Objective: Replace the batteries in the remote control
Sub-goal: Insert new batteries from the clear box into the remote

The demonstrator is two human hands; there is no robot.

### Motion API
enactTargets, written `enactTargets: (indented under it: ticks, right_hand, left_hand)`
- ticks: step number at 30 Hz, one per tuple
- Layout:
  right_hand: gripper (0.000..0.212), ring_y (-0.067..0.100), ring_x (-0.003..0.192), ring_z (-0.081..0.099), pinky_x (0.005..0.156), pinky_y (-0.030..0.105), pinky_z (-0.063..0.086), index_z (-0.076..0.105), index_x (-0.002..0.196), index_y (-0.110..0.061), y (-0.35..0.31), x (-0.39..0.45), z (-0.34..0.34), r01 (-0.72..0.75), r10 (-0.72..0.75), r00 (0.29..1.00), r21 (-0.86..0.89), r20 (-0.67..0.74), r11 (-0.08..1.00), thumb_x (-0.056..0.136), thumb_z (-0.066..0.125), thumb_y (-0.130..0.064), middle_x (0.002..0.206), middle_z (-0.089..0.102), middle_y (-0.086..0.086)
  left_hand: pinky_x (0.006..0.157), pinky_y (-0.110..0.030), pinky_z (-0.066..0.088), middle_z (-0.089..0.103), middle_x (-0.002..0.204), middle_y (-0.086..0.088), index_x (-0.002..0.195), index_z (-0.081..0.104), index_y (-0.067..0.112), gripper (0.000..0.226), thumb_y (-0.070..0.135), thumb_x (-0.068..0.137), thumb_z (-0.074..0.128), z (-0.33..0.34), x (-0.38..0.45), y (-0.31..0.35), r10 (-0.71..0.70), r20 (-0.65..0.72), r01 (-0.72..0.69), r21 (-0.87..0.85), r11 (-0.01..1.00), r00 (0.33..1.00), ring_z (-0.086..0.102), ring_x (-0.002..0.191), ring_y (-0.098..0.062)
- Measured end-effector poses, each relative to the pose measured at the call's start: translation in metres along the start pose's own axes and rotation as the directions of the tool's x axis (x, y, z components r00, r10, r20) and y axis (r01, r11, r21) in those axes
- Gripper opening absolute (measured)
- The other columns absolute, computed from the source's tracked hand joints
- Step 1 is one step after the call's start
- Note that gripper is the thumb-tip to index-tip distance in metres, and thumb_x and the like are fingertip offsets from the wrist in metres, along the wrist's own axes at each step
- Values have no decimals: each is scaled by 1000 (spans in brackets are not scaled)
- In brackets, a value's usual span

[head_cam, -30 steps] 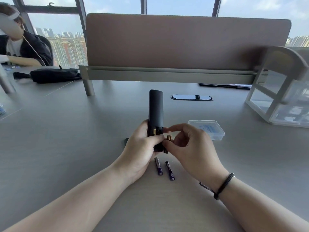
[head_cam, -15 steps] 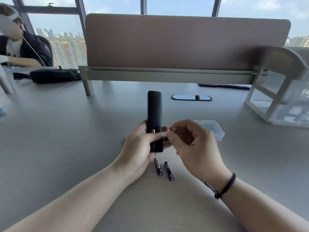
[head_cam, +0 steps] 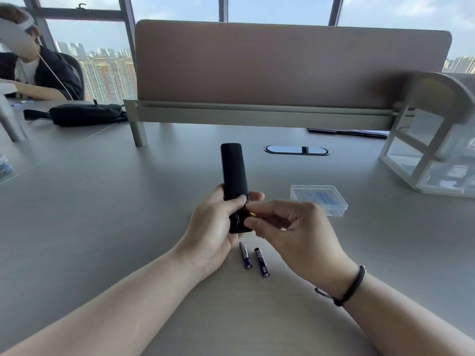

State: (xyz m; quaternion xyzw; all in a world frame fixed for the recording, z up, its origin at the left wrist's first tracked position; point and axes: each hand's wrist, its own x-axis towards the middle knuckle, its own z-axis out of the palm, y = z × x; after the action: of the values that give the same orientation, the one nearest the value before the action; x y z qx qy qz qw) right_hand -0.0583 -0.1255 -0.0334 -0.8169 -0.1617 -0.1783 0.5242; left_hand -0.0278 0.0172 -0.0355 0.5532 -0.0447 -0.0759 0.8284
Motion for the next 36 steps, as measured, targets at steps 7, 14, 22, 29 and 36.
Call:
enactTargets:
  ticks: [7, 14, 22, 29, 36]
  right_hand:
    - [23, 1, 102, 71, 90, 20, 54, 80, 97, -21, 1, 1, -2, 17, -29, 995, 126, 96, 992, 79, 79, -6, 89, 79, -4]
    - [20, -2, 60, 55, 59, 14, 38, 81, 81, -25, 6, 5, -1, 14, -16, 997, 24, 71, 1000, 69, 88, -10, 66, 56, -4]
    - [41, 11, 47, 31, 53, 44, 47, 50, 64, -22, 15, 11, -1, -98, 99, 994, 11, -54, 995, 60, 91, -19, 42, 37, -13]
    - [46, 5, 42, 29, 51, 31, 32, 48, 69, -19, 13, 9, 0, -148, 147, 982, 0, -122, 989, 56, 92, -21, 47, 35, -11]
    - [45, 9, 47, 32, 54, 30, 31, 49, 67, -21, 18, 11, -2, -175, 175, 976, 9, -129, 985, 53, 92, -24, 47, 36, -12]
  left_hand:
    - [71, -32, 50, 74, 100, -15, 110, 65, 8, 23, 7, 98, 46, 0, -2, 1, -18, 49, 22, -78, 997, 999, 67, 90, -26]
    - [61, -33, 53, 72, 92, -17, 108, 66, 6, 23, 5, 98, 45, 1, -1, 2, 11, 76, -1, -120, 993, 997, 66, 77, -31]
    - [65, -32, 52, 65, 79, -15, 121, 62, 6, 28, 3, 98, 46, 1, -1, 0, -16, 118, 27, -94, 995, 993, 60, 69, -23]
    - [70, -30, 58, 61, 76, -10, 116, 59, 3, 23, -3, 97, 48, 0, -2, -4, -56, 194, 64, -33, 997, 979, 61, 69, -18]
    - [63, -27, 57, 63, 72, -7, 106, 60, 5, 16, 0, 99, 47, 3, -2, -6, -26, 188, 27, -2, 1000, 982, 66, 64, -14]
